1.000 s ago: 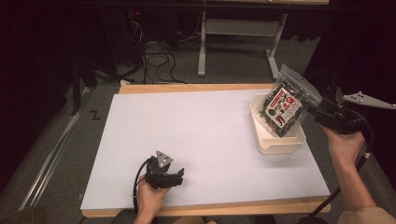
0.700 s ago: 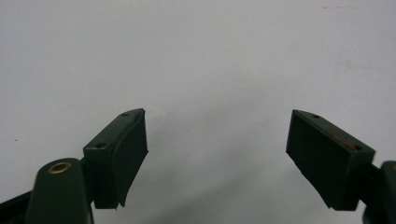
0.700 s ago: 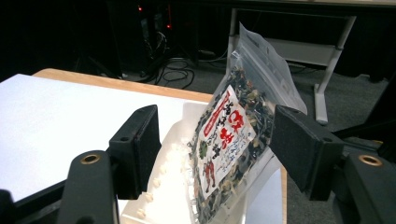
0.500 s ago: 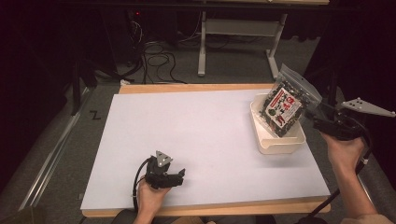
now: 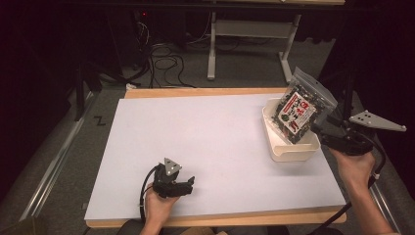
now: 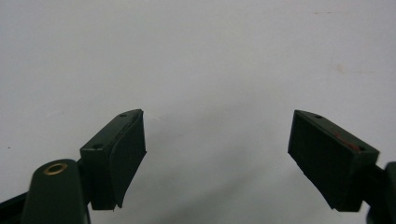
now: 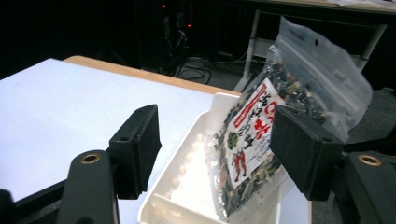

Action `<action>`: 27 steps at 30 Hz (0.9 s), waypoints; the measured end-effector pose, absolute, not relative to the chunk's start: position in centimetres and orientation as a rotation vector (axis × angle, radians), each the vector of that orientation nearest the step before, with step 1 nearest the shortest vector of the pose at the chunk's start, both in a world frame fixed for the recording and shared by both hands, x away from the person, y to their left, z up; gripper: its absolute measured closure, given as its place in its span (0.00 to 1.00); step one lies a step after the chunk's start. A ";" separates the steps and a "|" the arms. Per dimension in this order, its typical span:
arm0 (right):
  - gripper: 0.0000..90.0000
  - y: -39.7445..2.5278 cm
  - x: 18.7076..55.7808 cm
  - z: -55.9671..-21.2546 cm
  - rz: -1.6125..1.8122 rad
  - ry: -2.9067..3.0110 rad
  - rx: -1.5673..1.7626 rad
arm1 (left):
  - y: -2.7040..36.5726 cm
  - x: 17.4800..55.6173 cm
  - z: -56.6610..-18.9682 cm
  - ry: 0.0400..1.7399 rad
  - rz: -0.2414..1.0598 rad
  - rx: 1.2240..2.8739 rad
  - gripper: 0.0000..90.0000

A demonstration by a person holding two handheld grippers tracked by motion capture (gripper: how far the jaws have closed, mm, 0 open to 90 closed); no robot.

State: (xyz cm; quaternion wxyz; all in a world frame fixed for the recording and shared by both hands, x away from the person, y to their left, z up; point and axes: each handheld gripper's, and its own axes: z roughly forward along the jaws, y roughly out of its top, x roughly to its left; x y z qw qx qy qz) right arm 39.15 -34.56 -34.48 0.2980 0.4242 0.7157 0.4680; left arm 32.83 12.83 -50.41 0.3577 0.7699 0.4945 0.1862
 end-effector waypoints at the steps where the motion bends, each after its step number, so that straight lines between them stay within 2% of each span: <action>1: 0.37 -34.4 38.8 -34.6 1.261 1.906 1.116 | 12.8 32.7 -50.4 1.271 0.485 1.990 0.22; 10: 0.34 -34.1 37.8 -35.6 1.324 1.905 1.093 | 12.9 32.6 -50.3 1.266 0.481 1.977 0.23; 20: 0.24 -33.8 37.0 -36.7 1.419 1.904 1.119 | 12.7 32.5 -50.3 1.255 0.489 1.987 0.24; 27: 0.23 -33.6 36.7 -37.5 1.442 1.883 1.177 | 12.7 32.5 -50.3 1.254 0.498 1.986 0.24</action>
